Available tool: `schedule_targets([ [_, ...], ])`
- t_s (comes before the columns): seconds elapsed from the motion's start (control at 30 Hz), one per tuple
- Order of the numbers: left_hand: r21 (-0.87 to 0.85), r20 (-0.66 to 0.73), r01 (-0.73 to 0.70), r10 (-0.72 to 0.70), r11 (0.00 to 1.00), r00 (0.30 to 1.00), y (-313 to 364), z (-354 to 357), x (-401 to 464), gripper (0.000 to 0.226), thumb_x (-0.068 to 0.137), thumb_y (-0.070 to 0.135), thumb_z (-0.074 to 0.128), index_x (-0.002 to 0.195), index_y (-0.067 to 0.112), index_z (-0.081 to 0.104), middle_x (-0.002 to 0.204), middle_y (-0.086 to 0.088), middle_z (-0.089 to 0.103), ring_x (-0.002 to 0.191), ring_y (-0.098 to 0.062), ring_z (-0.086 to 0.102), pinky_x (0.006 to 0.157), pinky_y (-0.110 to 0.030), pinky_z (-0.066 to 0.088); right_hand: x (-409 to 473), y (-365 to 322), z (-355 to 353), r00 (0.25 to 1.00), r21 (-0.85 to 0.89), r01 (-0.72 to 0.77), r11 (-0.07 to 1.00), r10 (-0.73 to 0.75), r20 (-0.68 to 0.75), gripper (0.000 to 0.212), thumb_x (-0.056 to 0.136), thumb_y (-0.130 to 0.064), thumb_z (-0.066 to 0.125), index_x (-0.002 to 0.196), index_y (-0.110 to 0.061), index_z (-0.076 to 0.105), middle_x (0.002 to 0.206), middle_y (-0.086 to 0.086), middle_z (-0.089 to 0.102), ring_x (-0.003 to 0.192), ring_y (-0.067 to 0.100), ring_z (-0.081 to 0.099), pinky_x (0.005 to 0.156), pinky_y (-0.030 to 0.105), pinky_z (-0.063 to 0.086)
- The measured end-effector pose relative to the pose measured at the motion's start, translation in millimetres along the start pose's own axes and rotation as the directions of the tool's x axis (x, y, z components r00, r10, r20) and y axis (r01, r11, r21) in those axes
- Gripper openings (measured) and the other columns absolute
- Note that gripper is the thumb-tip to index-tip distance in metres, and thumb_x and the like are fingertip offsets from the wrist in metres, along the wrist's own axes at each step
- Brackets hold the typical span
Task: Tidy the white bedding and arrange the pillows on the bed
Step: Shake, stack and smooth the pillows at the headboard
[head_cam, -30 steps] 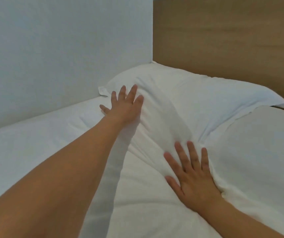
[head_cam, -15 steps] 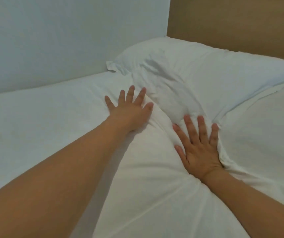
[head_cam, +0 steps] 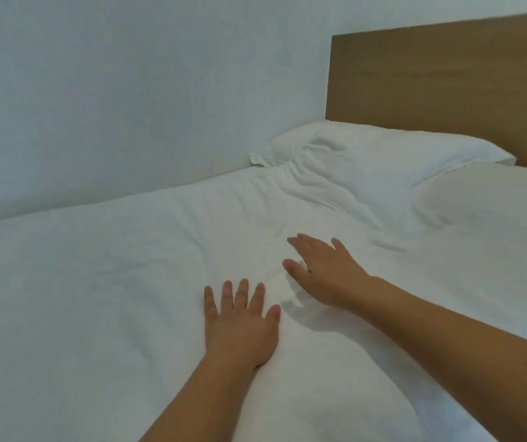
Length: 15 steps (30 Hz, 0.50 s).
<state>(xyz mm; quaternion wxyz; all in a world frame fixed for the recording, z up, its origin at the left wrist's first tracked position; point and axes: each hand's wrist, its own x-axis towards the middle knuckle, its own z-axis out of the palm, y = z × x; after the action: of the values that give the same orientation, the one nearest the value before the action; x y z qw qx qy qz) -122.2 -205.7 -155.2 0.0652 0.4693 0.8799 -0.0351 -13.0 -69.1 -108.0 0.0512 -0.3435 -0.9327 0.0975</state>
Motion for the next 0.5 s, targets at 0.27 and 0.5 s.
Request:
schedule_targets([
  [0.27, -0.035, -0.056, 0.231, -0.232, 0.972, 0.971, -135, 25, -85, 0.067, 0.093, 0.064, 0.000, 0.152, 0.036, -0.013, 0.161, 0.006, -0.016, 0.148, -0.021, -0.018, 0.105, -0.069, -0.018, -51, -41, 61, 0.946, -0.321, -0.161, 0.933, 0.239, 0.219, 0.065, 0.100, -0.055, 0.014, 0.155, -0.022, 0.007, 0.163, 0.001, 0.004, 0.149, 0.021, 0.007, 0.119, 0.047, 0.006],
  [0.5, -0.012, -0.013, 0.057, -0.057, 0.998, 0.998, -191, 33, -135, 0.065, 0.096, 0.059, 0.006, 0.154, 0.033, -0.008, 0.162, 0.004, -0.013, 0.148, -0.021, -0.015, 0.117, -0.049, -0.015, -62, -163, 48, 0.978, -0.105, 0.020, 0.994, 0.003, 0.209, 0.035, 0.089, -0.051, 0.041, 0.100, -0.020, 0.052, 0.122, 0.009, 0.053, 0.111, 0.032, 0.054, 0.096, 0.049, 0.045],
])
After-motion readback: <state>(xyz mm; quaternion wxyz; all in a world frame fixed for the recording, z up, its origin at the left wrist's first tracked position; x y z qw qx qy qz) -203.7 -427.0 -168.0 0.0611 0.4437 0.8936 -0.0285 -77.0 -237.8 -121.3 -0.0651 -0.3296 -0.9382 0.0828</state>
